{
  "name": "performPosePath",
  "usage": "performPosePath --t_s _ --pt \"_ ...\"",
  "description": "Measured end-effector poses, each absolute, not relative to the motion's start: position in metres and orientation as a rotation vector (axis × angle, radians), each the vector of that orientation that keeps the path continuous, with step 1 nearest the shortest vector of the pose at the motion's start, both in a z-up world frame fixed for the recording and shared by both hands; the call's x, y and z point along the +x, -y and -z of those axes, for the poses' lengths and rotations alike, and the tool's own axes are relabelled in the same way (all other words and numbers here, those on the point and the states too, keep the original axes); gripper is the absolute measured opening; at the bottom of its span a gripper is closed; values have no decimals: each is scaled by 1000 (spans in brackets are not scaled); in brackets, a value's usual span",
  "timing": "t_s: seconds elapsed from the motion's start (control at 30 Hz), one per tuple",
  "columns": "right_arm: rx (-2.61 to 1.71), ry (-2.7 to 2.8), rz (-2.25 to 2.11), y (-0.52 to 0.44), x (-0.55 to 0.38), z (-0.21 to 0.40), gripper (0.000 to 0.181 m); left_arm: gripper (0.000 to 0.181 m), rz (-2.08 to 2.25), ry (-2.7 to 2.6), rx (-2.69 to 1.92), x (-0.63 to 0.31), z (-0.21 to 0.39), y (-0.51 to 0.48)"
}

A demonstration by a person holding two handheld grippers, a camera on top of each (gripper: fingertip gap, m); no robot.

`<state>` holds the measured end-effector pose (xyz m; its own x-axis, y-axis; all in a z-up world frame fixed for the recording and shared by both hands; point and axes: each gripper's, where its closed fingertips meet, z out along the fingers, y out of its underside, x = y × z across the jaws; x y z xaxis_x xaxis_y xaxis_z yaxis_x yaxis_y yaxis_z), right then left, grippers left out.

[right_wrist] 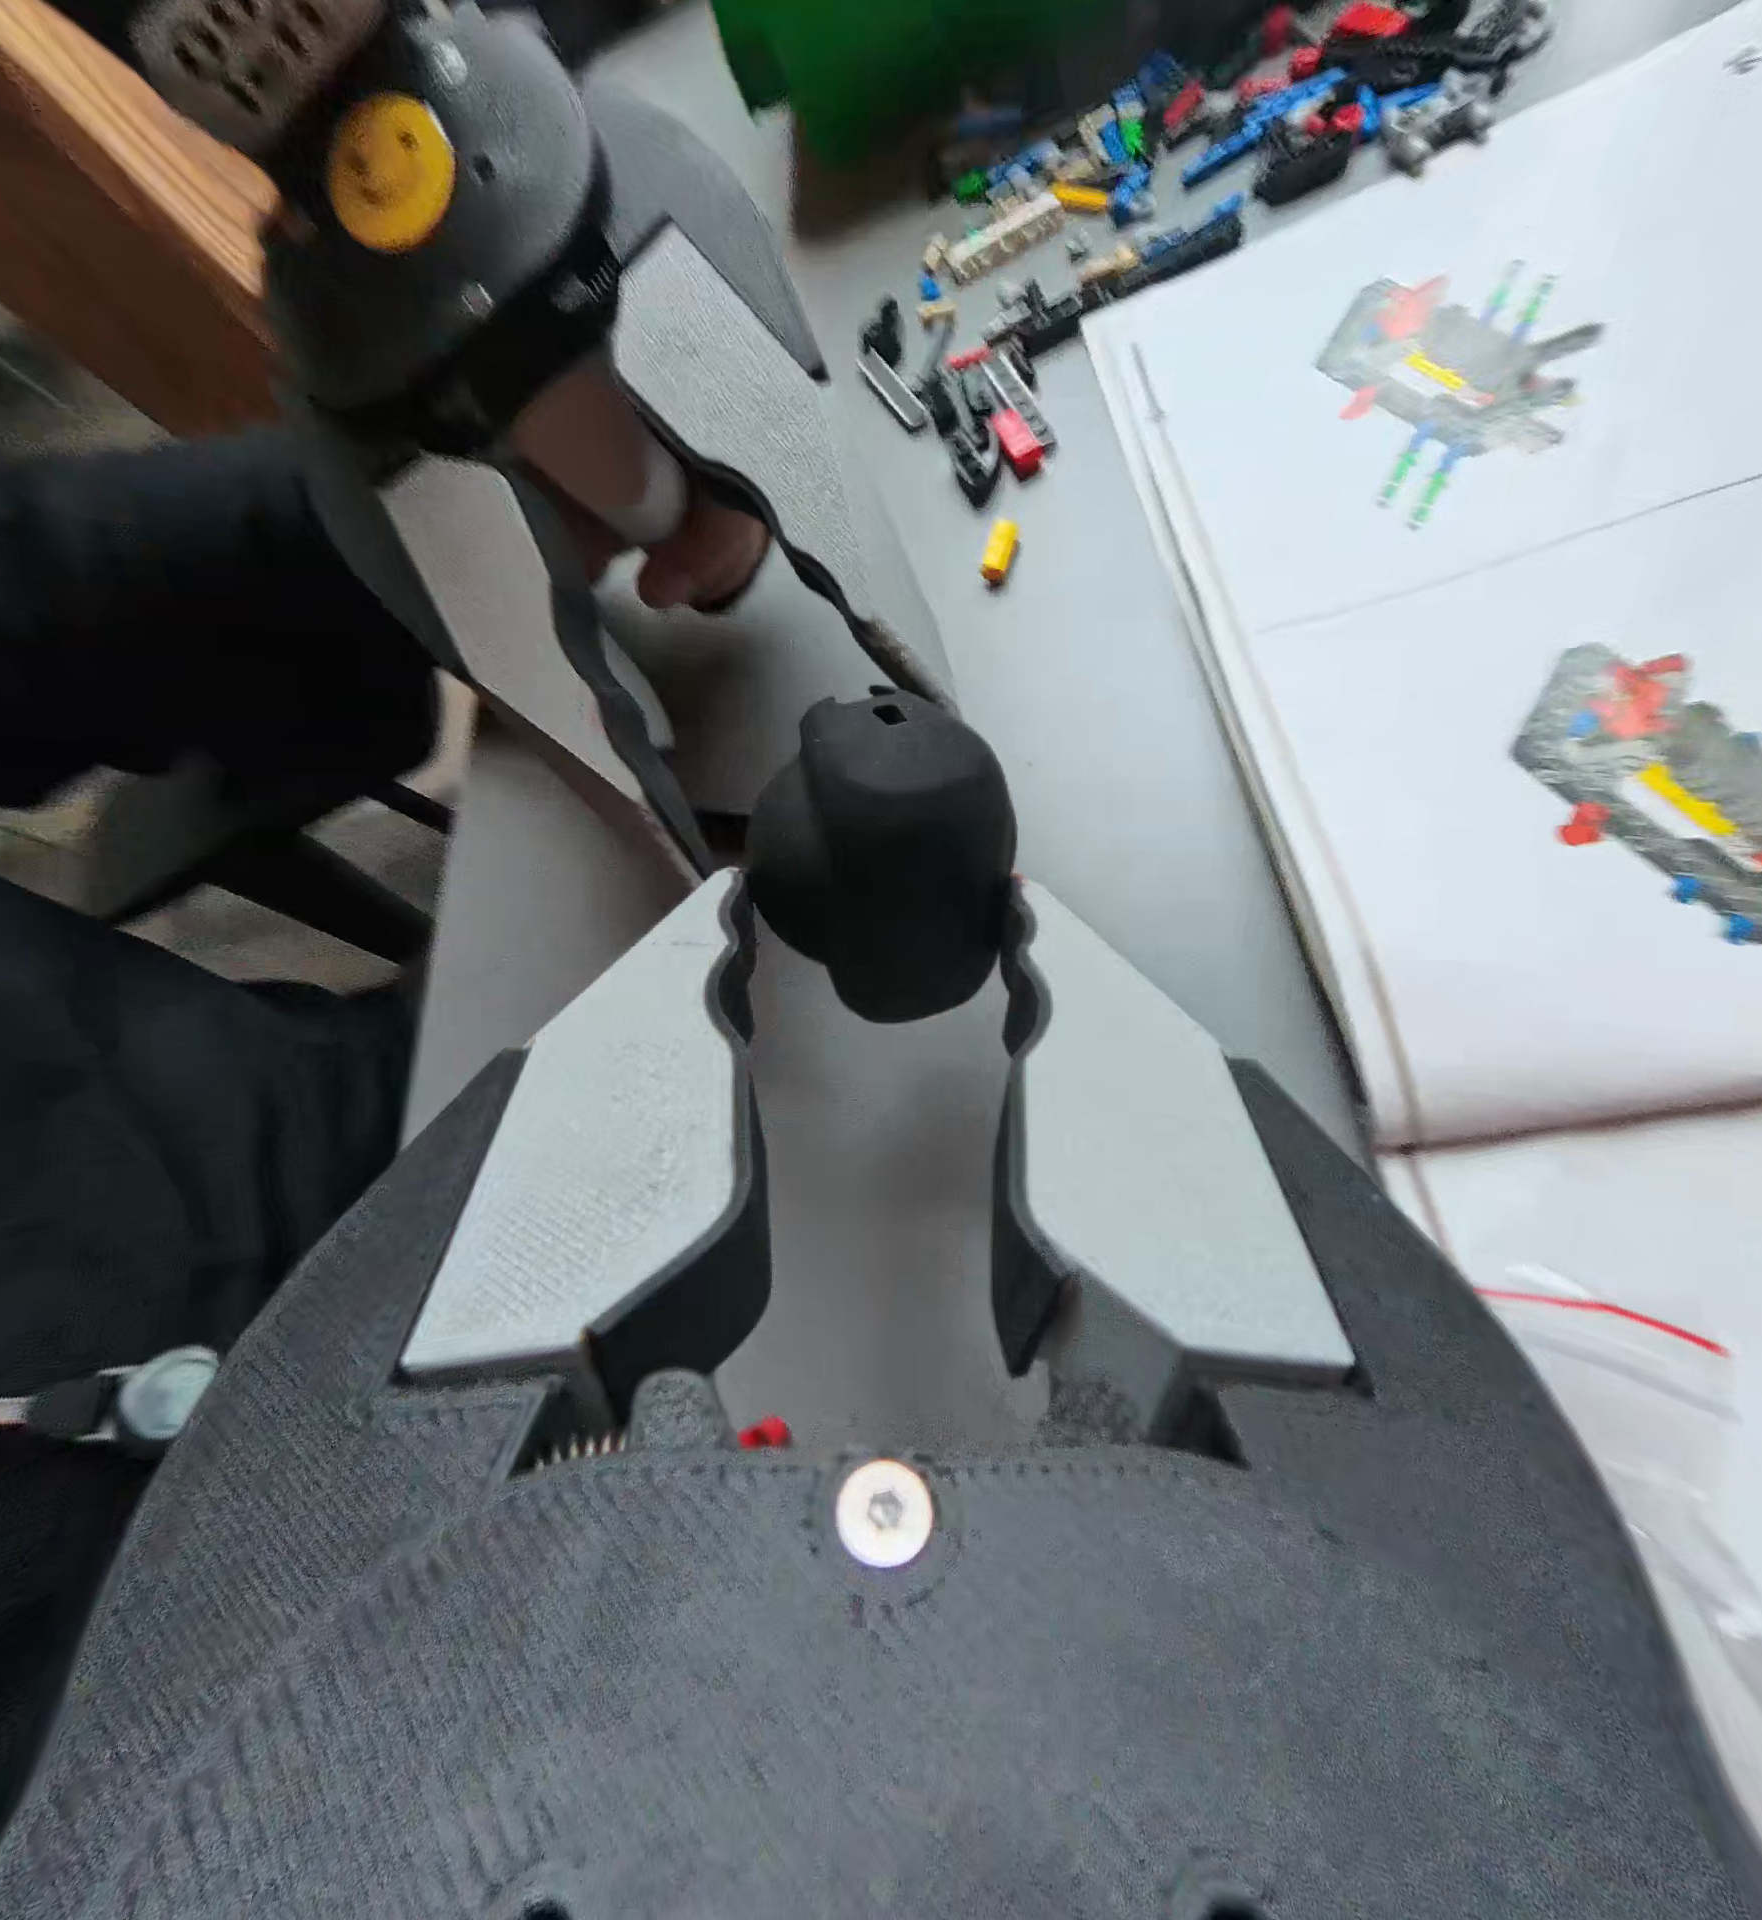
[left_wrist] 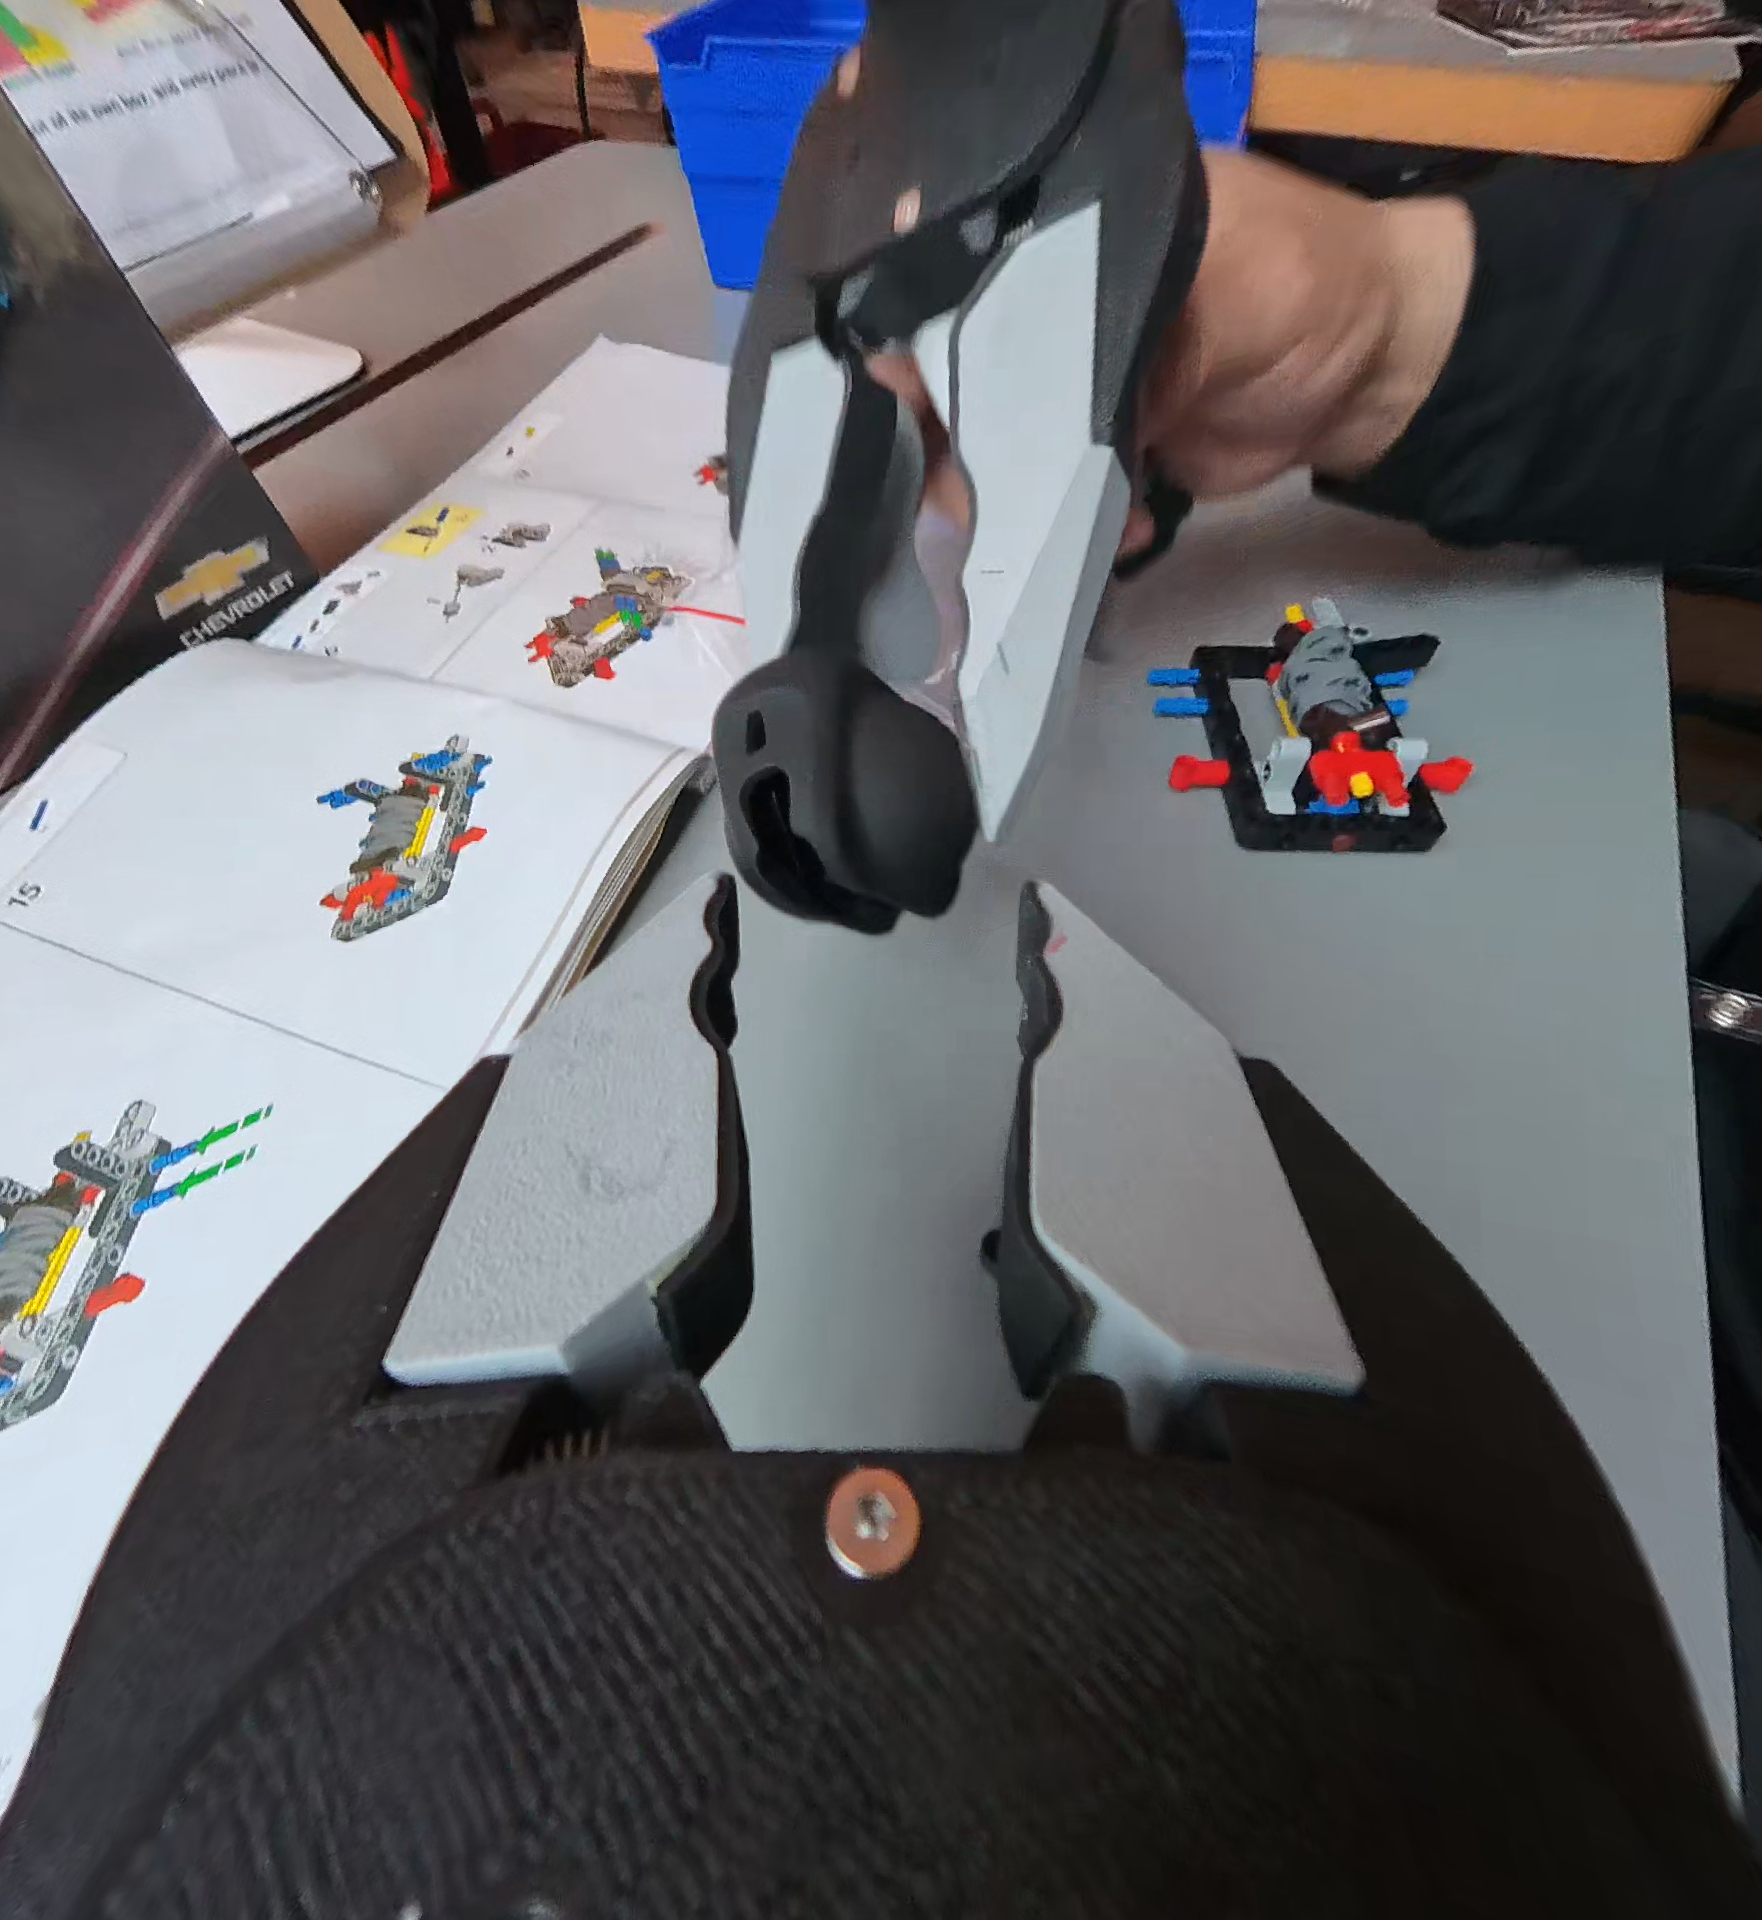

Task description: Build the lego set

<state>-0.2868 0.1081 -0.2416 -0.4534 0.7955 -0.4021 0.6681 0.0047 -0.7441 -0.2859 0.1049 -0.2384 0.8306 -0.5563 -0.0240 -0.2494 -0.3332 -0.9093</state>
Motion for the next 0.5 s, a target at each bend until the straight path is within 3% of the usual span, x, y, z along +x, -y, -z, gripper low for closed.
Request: performPosePath --t_s 0.2,0.3,0.4,0.5 --pt "-1381 2387 -625 -127 -285 271 45 48 370 -532 -2005 -305 252 -102" --pt "-1274 2372 -765 -108 -291 256 44 43 371 -536 -2024 -303 257 -102" --pt "-1186 2449 -452 -119 -286 286 45 40 332 -561 -2080 -305 267 -102" --pt "-1235 2471 -568 -111 -286 290 45 37 340 -584 -2101 -302 273 -100"
